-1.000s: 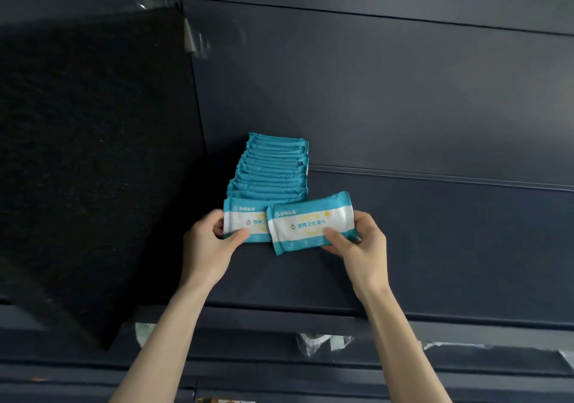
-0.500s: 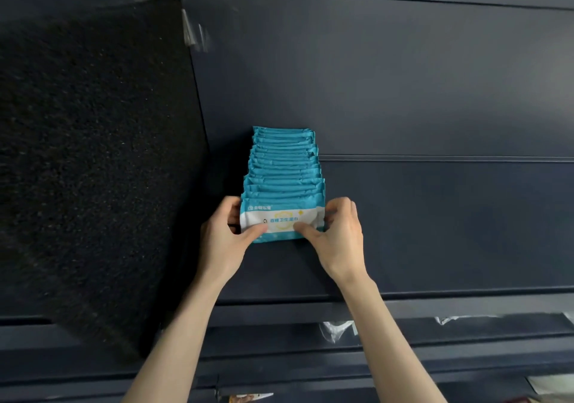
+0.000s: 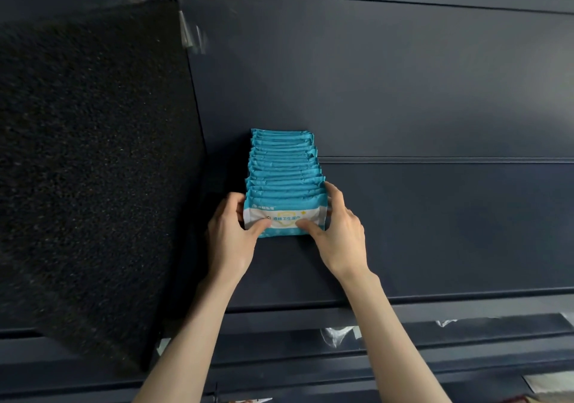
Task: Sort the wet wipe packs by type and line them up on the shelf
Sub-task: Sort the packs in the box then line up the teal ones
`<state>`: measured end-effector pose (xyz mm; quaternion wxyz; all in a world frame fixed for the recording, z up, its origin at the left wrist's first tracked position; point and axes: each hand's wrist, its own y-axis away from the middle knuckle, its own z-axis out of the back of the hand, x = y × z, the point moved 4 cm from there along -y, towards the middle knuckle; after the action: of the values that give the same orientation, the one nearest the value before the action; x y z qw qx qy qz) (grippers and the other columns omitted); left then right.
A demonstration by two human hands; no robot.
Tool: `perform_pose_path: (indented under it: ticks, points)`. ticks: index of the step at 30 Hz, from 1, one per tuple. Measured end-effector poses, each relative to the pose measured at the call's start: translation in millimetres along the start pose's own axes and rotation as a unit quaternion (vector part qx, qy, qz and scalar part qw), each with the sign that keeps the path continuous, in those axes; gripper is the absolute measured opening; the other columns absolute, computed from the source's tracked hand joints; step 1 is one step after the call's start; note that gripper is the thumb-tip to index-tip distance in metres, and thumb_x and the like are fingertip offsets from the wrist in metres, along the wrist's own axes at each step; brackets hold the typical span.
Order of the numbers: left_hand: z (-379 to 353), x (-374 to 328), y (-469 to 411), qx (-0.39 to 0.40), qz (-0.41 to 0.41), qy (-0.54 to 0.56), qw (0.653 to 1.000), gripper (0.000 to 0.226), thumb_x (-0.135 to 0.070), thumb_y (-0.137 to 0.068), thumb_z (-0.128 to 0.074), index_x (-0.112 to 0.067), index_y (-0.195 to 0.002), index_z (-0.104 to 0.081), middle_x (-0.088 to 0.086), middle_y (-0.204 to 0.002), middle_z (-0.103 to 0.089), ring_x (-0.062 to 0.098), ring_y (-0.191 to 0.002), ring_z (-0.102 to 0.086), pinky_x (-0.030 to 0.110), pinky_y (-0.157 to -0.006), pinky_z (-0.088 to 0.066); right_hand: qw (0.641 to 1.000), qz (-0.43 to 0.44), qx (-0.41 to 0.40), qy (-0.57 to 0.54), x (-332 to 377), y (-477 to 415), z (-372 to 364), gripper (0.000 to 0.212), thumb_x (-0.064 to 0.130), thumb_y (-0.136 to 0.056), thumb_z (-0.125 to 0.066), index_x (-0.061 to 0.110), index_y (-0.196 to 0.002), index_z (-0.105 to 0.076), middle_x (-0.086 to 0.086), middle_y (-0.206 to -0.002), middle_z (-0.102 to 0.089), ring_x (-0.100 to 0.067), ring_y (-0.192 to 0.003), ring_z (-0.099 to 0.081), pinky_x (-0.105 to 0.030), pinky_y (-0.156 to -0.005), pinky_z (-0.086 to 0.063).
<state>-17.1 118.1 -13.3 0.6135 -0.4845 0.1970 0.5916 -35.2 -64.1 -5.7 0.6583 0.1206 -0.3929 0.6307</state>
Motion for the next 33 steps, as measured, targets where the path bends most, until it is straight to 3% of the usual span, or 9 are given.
perform_pose_path:
  ticks: [5, 12, 17, 19, 23, 28, 33]
  points:
    - [-1, 1, 0, -0.011, -0.009, -0.045, 0.999, 0.045, -0.025, -0.068, -0.083, -0.018, -0.102, -0.053, 0.0, -0.097, -0.064, 0.02, -0.085, -0.061, 0.043, -0.071, -0.052, 1.0, -0.007, 0.008, 0.017, -1, 0, 0, 0.073, 0.034, -0.083, -0.07, 0.024, -0.143, -0.028, 0.0, -0.108, -0.063, -0.023, -0.102, -0.057, -0.035, -0.081, -0.044]
    - [7, -5, 5, -0.002, -0.014, -0.058, 0.998, 0.052, -0.025, -0.071, -0.081, -0.02, -0.111, -0.048, 0.002, -0.104, -0.062, 0.021, -0.089, -0.061, 0.043, -0.073, -0.052, 0.999, -0.007, 0.022, 0.044, 4, 7, 2, 0.074, 0.04, -0.084, -0.067, 0.021, -0.143, -0.026, 0.002, -0.124, -0.058, -0.021, -0.11, -0.053, -0.035, -0.084, -0.044]
    - [14, -14, 13, 0.001, -0.038, -0.075, 0.996, 0.066, -0.023, -0.073, -0.08, -0.012, -0.129, -0.047, 0.009, -0.122, -0.054, 0.027, -0.111, -0.054, 0.045, -0.09, -0.047, 0.998, -0.001, 0.027, 0.062, 11, 14, 9, 0.072, 0.041, -0.086, -0.065, 0.019, -0.142, -0.026, 0.003, -0.126, -0.057, -0.023, -0.111, -0.053, -0.037, -0.084, -0.044]
    - [19, -24, 17, -0.009, -0.065, -0.094, 0.993, 0.064, -0.022, -0.075, -0.078, -0.009, -0.131, -0.048, 0.012, -0.124, -0.052, 0.027, -0.116, -0.049, 0.039, -0.094, -0.043, 0.997, 0.001, 0.022, 0.07, 13, 18, 17, 0.069, 0.04, -0.087, -0.063, 0.018, -0.143, -0.027, 0.002, -0.128, -0.056, -0.023, -0.112, -0.052, -0.037, -0.085, -0.044]
    - [23, -46, 26, -0.027, -0.134, -0.12, 0.983, 0.051, -0.019, -0.078, -0.076, -0.003, -0.123, -0.057, 0.014, -0.121, -0.056, 0.033, -0.112, -0.051, 0.043, -0.092, -0.043, 0.996, 0.007, -0.002, 0.093, 14, 29, 41, 0.059, 0.04, -0.093, -0.054, 0.017, -0.142, -0.034, -0.001, -0.132, -0.053, -0.022, -0.119, -0.047, -0.035, -0.09, -0.041]
    - [1, -93, 50, 0.019, -0.2, -0.078, 0.976, 0.04, -0.028, -0.082, -0.064, -0.007, -0.116, -0.061, 0.007, -0.112, -0.063, 0.027, -0.105, -0.056, 0.042, -0.091, -0.044, 0.992, 0.0, -0.069, 0.106, -2, 57, 86, 0.044, 0.036, -0.095, -0.053, 0.016, -0.133, -0.05, 0.001, -0.13, -0.056, -0.023, -0.117, -0.048, -0.032, -0.09, -0.041]
    - [-53, -138, 104, 0.109, -0.262, -0.052, 0.957, 0.041, -0.038, -0.086, -0.054, -0.014, -0.119, -0.061, -0.001, -0.113, -0.065, 0.019, -0.105, -0.056, 0.034, -0.091, -0.04, 0.984, -0.04, -0.127, 0.118, -48, 112, 145, 0.039, 0.033, -0.095, -0.054, 0.015, -0.13, -0.054, 0.001, -0.134, -0.054, -0.02, -0.123, -0.046, -0.029, -0.097, -0.04]
